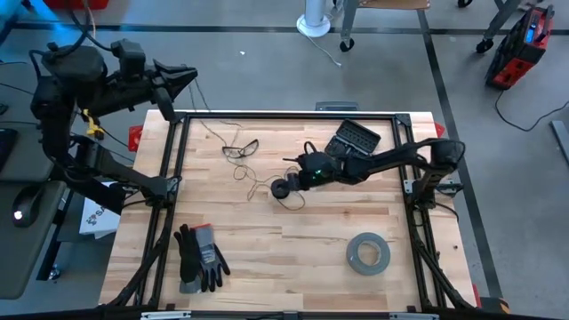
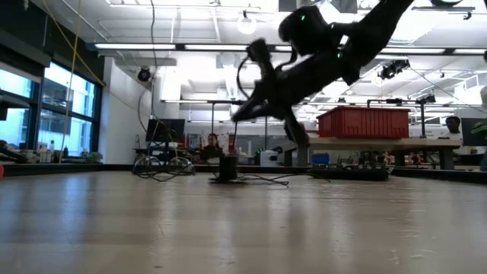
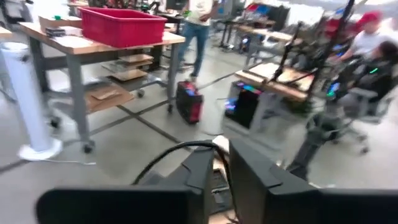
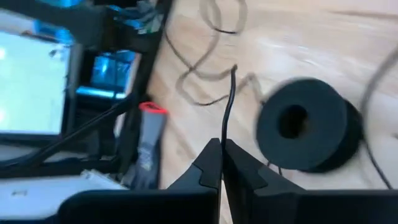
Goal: Coil cords
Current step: Uncoil the black wire from the black spool
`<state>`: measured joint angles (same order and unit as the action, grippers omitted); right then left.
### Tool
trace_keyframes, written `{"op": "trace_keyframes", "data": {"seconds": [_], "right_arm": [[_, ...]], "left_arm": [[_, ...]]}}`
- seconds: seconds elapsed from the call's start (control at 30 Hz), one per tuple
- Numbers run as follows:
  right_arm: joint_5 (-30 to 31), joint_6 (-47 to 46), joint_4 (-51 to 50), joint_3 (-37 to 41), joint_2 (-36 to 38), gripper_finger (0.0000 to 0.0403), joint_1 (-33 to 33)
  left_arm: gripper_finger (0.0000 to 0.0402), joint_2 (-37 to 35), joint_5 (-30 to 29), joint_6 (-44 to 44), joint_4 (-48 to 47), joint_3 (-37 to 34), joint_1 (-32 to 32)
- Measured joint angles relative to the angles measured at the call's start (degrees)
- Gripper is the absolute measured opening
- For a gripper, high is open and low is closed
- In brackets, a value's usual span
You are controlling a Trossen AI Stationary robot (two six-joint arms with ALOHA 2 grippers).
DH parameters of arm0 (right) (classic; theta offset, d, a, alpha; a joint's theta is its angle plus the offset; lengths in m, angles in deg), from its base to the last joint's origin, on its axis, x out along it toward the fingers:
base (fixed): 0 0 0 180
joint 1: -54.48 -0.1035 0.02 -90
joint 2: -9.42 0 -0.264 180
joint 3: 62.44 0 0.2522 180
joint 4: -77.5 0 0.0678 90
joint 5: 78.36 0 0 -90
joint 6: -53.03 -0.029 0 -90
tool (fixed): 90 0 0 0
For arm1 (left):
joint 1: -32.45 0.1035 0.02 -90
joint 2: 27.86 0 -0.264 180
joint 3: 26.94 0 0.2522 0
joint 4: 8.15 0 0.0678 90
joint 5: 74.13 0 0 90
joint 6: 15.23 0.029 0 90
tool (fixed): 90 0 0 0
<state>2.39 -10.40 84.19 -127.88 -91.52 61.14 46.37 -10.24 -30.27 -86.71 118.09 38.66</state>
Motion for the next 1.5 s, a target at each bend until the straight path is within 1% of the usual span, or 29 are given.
{"op": "trace_keyframes", "data": {"seconds": [0.07, 0.2, 0.3, 0.4, 0.5, 0.6, 0.77, 0.87, 0.97, 1.03, 1.1, 1.3, 1.43, 1.5], "right_arm": [[-0.6, 1.9, 0.0, 0.0, 1.9, 0.0001, 0.4], [-1.1, 4.1, 0.0, 0.0, 5.9, 0.0001, 1.3], [-1.4, 4.9, 0.0, 0.0, 8.5, 0.0001, 2.1], [-1.6, 5.4, 0.2, 0.0, 11.0, 0.0000, 2.9], [-1.6, 5.4, 0.4, 0.0, 13.6, 0.0000, 3.7], [-1.6, 5.5, 1.2, 0.0, 16.6, 0.0000, 4.6], [-1.5, 6.5, 4.5, 0.0, 22.2, 0.0000, 6.1], [-1.5, 7.8, 4.2, -1.9, 24.8, 0.0000, 6.6], [-3.1, 10.4, 3.9, -6.6, 25.8, 0.0000, 6.5], [-4.5, 13.2, 2.0, -11.3, 25.7, 0.0000, 6.5], [-4.8, 17.6, -2.8, -17.5, 25.4, 0.0000, 6.2], [-4.1, 33.3, -24.7, -36.5, 24.0, 0.0000, 5.5], [-2.9, 39.3, -32.5, -46.2, 23.6, 0.0000, 5.6], [-2.4, 41.6, -34.4, -50.0, 23.5, 0.0000, 5.6]], "left_arm": [[0.0082, -0.3, 2.7, -1.8, 0.2, 0.0, 0.0], [0.0139, -0.4, 5.2, -4.0, -1.6, 0.0, 0.0], [0.0175, -0.4, 5.4, -5.8, -3.2, 0.0, 0.0], [0.0197, -0.4, 5.4, -5.9, -3.9, 0.0, 0.0], [0.0207, -0.4, 5.4, -6.4, -4.0, 0.0, 0.0], [0.0209, -0.4, 5.2, -6.3, -4.3, 0.0, 0.0], [0.0209, -0.4, 2.3, -5.8, -5.4, -0.2, 0.0], [0.0209, -0.4, 1.9, -5.4, -5.6, -1.1, 0.0], [0.0209, -0.4, 1.7, -4.7, -5.8, -2.3, 0.0], [0.0209, -0.4, 1.5, -4.3, -5.6, -3.5, 0.0], [0.0209, -0.4, 1.5, -4.3, -5.7, -4.9, 0.0], [0.0209, -0.4, 1.4, -3.9, -5.6, -8.3, 0.0], [0.0209, -1.1, 1.3, -3.8, -5.1, -11.4, 0.0], [0.0209, -1.7, 1.2, -3.8, -3.9, -13.4, 0.0]]}}
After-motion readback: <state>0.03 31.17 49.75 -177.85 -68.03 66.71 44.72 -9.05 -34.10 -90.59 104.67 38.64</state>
